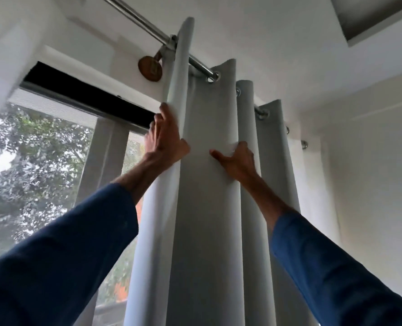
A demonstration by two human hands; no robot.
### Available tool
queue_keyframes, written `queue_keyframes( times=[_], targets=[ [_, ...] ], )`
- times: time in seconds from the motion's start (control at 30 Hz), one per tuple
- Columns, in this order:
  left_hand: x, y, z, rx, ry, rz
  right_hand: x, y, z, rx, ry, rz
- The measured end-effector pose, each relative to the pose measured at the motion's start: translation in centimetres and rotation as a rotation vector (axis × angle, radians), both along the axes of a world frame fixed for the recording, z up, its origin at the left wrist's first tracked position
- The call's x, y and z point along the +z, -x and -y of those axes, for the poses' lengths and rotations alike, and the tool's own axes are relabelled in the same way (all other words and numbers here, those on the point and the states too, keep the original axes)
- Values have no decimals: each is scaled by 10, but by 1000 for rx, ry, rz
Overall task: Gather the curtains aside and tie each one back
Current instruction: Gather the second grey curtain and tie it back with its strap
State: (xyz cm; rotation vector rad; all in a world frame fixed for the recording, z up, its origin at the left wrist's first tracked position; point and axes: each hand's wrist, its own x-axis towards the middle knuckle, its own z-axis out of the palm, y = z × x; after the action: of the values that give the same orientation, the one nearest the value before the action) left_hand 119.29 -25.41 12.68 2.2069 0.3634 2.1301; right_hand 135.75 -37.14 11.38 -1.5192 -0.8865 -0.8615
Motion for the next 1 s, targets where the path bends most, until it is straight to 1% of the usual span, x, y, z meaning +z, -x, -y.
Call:
queue_keyframes(
  times=[0.1, 0.23, 0.43, 0.63, 0.77, 0.9, 1.0],
  targets=[
    [13, -15, 0, 91, -33, 2, 11, -14, -11, -20, -76, 18],
    [18, -42, 3, 194, -74, 6, 10, -36, -20, -88, -122, 78],
    [24, -78, 2, 323, -120, 92, 0, -76, -39, -42, -133, 157],
    [41, -95, 10, 423, -19, 57, 5, -96, -45, 68, -108, 197],
    [59, -90, 25, 432, 66, 93, 15, -96, -37, 116, -91, 211],
    [73, -83, 34, 460, 116, 107, 25, -94, -28, 170, -139, 237],
    [74, -77, 36, 466, 125, 93, 27, -92, -23, 173, -159, 253]
  ],
)
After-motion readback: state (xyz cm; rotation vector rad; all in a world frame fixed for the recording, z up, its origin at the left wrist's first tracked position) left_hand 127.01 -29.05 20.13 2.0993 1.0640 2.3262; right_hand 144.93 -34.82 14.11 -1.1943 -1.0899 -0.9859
